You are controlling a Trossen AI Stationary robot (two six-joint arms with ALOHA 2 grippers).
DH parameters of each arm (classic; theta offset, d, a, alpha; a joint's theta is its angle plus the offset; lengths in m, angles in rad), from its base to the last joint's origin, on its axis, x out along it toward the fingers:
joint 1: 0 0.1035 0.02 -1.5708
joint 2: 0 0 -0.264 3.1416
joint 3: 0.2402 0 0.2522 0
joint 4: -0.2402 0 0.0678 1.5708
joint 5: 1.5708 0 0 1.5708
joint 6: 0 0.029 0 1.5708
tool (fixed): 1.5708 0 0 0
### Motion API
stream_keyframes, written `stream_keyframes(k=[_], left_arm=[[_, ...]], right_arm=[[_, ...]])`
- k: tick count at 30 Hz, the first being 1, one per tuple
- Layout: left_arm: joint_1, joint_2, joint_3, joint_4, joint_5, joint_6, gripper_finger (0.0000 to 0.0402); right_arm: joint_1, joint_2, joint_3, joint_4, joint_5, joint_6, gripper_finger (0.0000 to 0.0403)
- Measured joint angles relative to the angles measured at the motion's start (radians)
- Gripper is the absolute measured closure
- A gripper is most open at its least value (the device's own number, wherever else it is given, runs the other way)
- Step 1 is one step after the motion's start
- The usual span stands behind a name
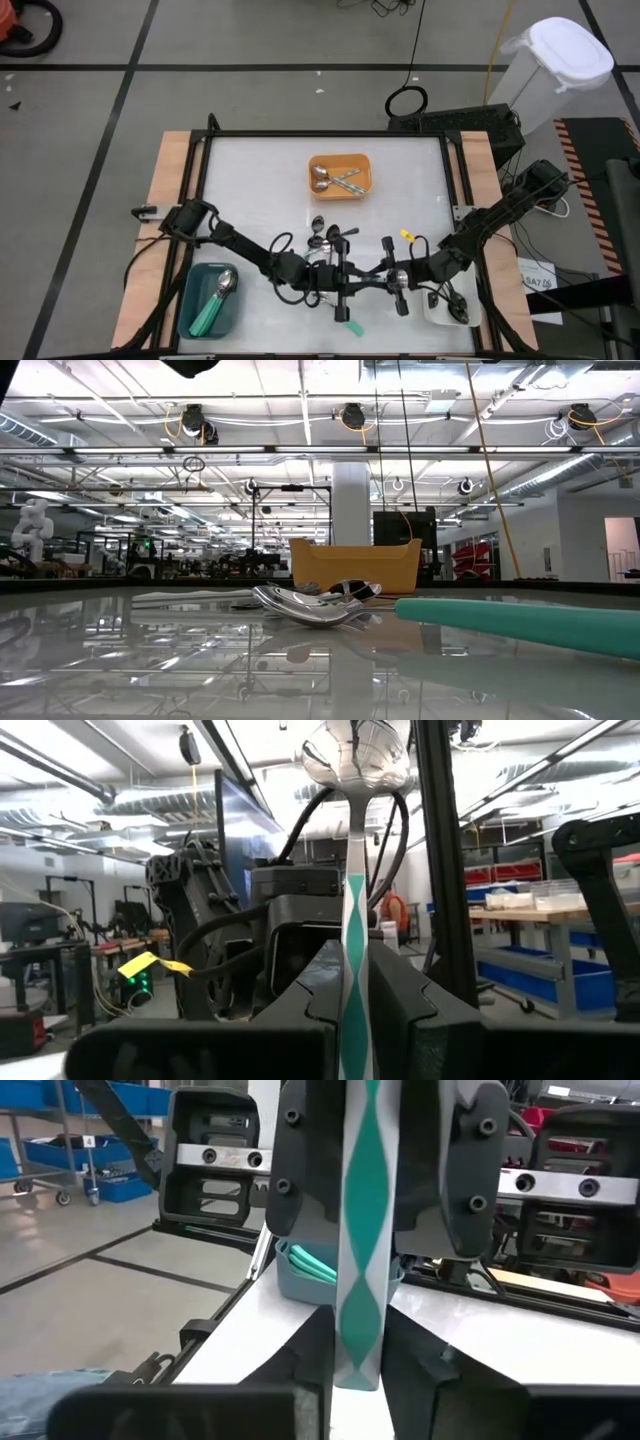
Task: Sort silverware by color (type)
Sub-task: Put the white patterned spoon into the yellow bin
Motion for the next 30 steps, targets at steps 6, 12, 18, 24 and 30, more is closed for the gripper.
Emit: stream_keyframes(k=[6, 12, 18, 24, 30], left_arm=[[-0.002, -0.005, 0.002, -0.051, -0.113, -0.001, 0.0353], [0.0, -0.058, -0.001, -0.29, -0.25, -0.052, 0.0285], [-0.007, -0.191, -0.001, -0.659, -0.275, -0.204, 0.0273], [-0.022, -0.304, -0.001, -0.997, -0.273, -0.393, 0.0271], [-0.044, -0.334, -0.001, -1.168, -0.269, -0.511, 0.0271]], right_arm=[[0.002, -0.027, -0.001, -0.055, 0.032, 0.034, 0.0351], [0.012, -0.101, 0.0, -0.175, 0.144, 0.053, 0.0351], [-0.003, -0.171, 0.0, -0.279, 0.195, 0.038, 0.0351], [-0.1, -0.219, 0.001, -0.365, 0.205, 0.023, 0.0351], [-0.301, -0.236, 0.015, -0.467, 0.101, 0.015, 0.0349]])
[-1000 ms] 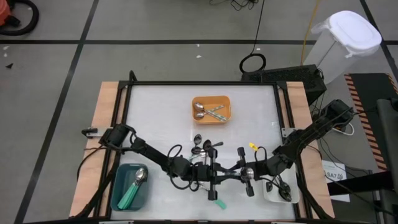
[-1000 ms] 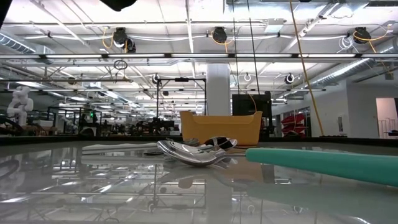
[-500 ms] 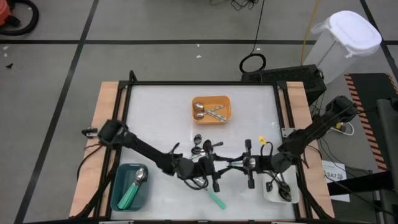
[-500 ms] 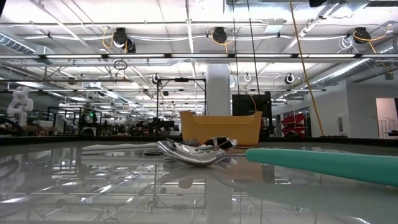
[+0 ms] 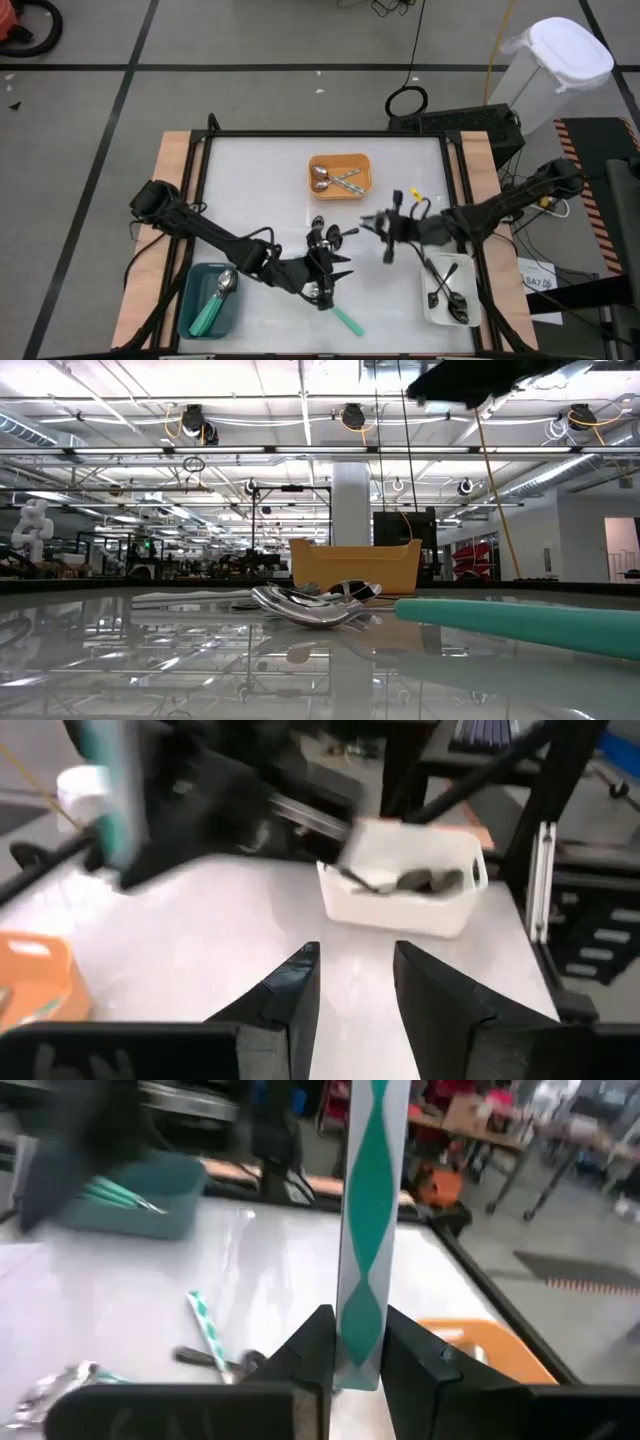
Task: Sort silverware by color (type)
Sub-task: Put the white patterned spoon into the yellow bin
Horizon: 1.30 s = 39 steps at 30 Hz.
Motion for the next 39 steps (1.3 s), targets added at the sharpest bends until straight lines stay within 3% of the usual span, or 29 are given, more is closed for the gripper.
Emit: stream_keyframes(k=[8, 14, 23, 34, 39], left_arm=[[-0.007, -0.002, 0.0, -0.109, 0.003, -0.072, 0.027], [-0.001, -0.008, 0.0, -0.18, 0.004, -0.074, 0.027], [0.033, -0.014, 0.0, -0.32, 0.014, -0.069, 0.027], [0.07, -0.056, 0.001, -0.492, 0.039, -0.06, 0.027], [0.075, -0.076, 0.001, -0.549, 0.045, -0.067, 0.027]], right_arm=[[-0.316, 0.036, 0.046, -0.109, -0.306, 0.052, 0.0347], [-0.483, 0.128, 0.077, -0.119, -0.439, 0.028, 0.0346], [-0.636, 0.317, 0.139, -0.215, -0.473, -0.016, 0.0345], [-0.705, 0.508, 0.199, -0.203, -0.464, -0.129, 0.0344], [-0.713, 0.551, 0.228, -0.206, -0.414, -0.15, 0.0337]])
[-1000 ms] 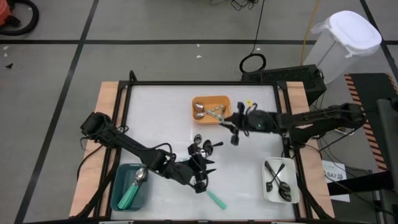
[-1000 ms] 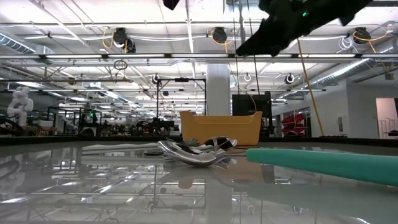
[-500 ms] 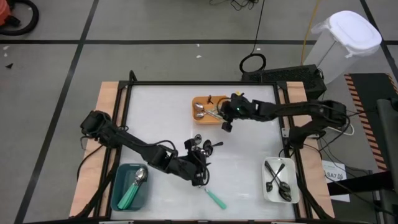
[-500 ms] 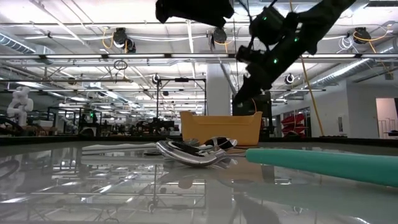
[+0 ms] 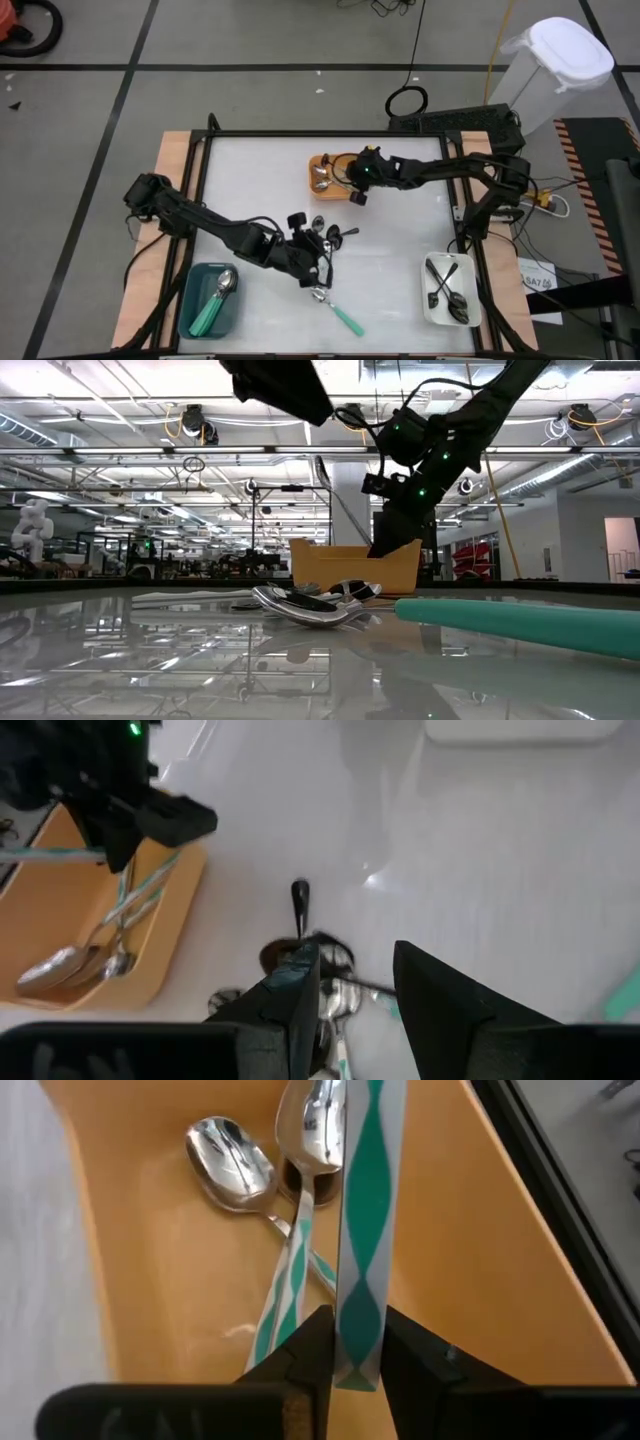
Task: Sort silverware by color (type)
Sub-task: Put the white patterned spoon into the yellow bin
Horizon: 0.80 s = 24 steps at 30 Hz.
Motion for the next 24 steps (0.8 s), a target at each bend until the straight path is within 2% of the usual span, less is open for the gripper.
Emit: stream_keyframes(k=[18, 24], left_arm=[[-0.017, -0.007, 0.0, -0.036, 0.012, -0.015, 0.027], [-0.018, -0.006, 0.0, -0.039, 0.012, -0.026, 0.027]], right_arm=[[-0.001, 0.025, 0.008, -0.005, 0.005, 0.011, 0.0331], [0.014, 0.014, 0.008, -0.015, 0.076, 0.005, 0.0342]])
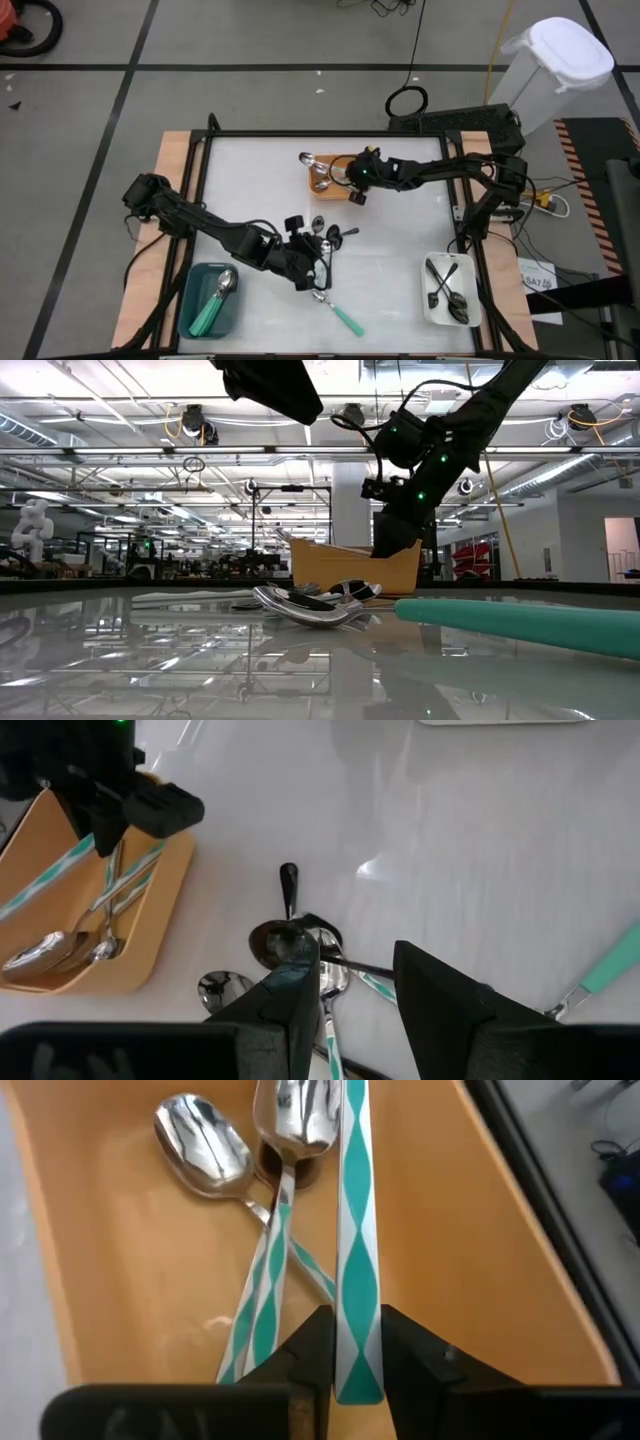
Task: Sort silverware by color (type)
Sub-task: Put the white patterned spoon into the yellow bin
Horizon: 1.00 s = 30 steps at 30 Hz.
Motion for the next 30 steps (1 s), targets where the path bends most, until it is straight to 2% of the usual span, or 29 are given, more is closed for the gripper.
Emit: stream_keyframes(k=[5, 16, 20, 27, 30], left_arm=[[-0.008, -0.006, 0.0, -0.027, 0.0, -0.016, 0.027], [-0.033, -0.065, 0.001, -0.061, -0.003, -0.058, 0.027], [-0.035, -0.067, -0.001, -0.07, -0.005, -0.055, 0.027], [-0.028, -0.071, -0.001, -0.06, -0.018, -0.047, 0.027], [-0.028, -0.071, -0.001, -0.06, -0.018, -0.036, 0.027]], right_arm=[[0.001, -0.062, 0.0, -0.05, 0.001, 0.007, 0.0349], [0.021, -0.231, 0.0, -0.321, -0.001, 0.107, 0.0346], [0.048, -0.238, 0.0, -0.361, -0.002, 0.13, 0.0335], [0.052, -0.231, 0.0, -0.356, 0.001, 0.131, 0.0346], [0.053, -0.227, 0.0, -0.345, 0.001, 0.135, 0.0335]])
